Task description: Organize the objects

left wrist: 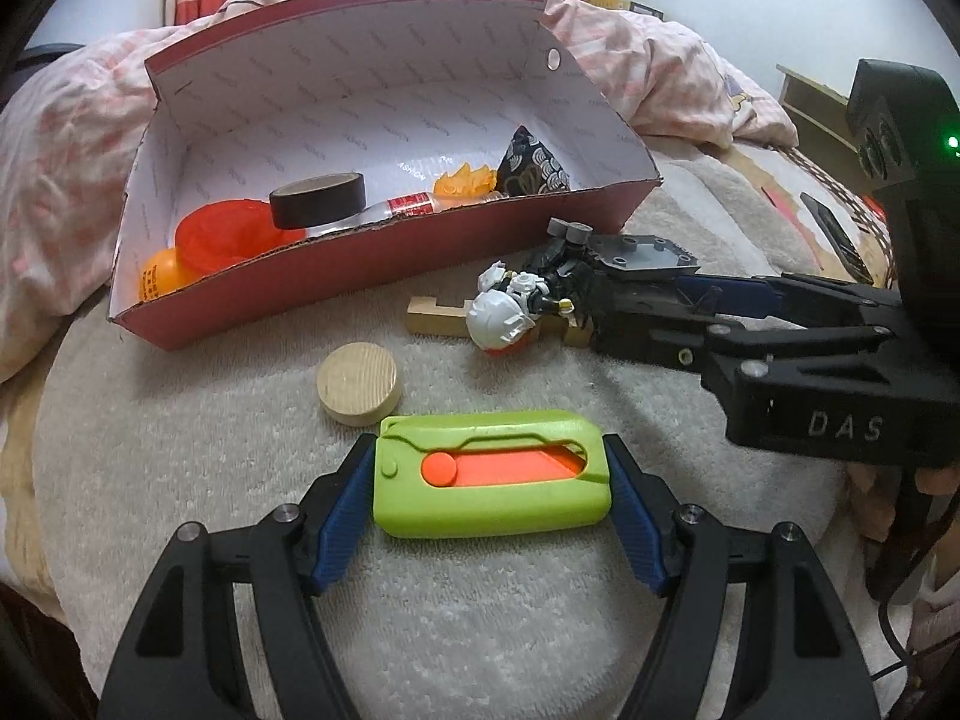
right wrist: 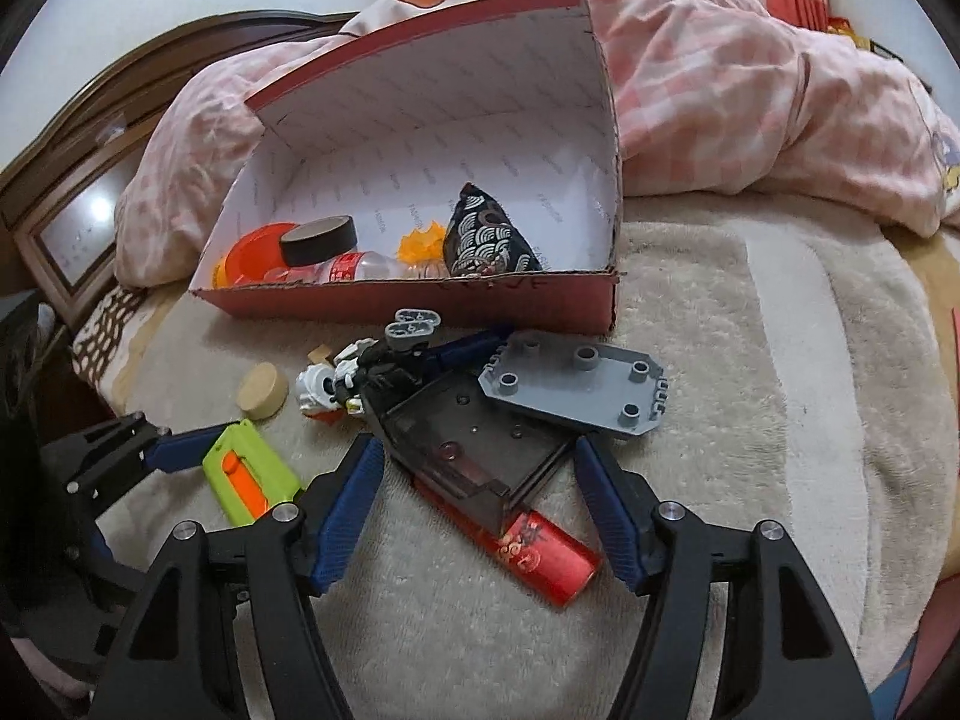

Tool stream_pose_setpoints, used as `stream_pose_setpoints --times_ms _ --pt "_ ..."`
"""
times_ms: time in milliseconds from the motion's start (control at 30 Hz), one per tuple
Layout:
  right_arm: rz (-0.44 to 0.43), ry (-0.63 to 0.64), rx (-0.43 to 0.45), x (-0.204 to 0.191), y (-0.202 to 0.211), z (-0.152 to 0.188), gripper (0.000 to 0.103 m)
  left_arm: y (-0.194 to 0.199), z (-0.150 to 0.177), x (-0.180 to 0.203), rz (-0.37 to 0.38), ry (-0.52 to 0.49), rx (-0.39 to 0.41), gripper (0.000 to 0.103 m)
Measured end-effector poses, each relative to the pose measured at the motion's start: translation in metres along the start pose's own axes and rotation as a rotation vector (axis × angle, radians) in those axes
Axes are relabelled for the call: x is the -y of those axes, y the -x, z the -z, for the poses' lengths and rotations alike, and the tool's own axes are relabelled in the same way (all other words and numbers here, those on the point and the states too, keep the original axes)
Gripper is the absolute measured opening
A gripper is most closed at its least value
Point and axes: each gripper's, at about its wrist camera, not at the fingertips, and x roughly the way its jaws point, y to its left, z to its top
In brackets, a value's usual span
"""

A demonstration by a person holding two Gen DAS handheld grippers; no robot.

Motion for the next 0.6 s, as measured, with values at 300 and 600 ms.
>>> stream_pose_setpoints --times_ms 300,600 --pt "0.008 0.001 0.046 -0.001 0.011 0.002 0.029 0.001 -0.001 -0.003 0.000 0.008 0.006 0.071" --pt "0.012 -0.001 0.100 -0.005 0.026 0.006 0.011 0.009 0.001 -0.008 -0.025 0.039 0.022 0.071"
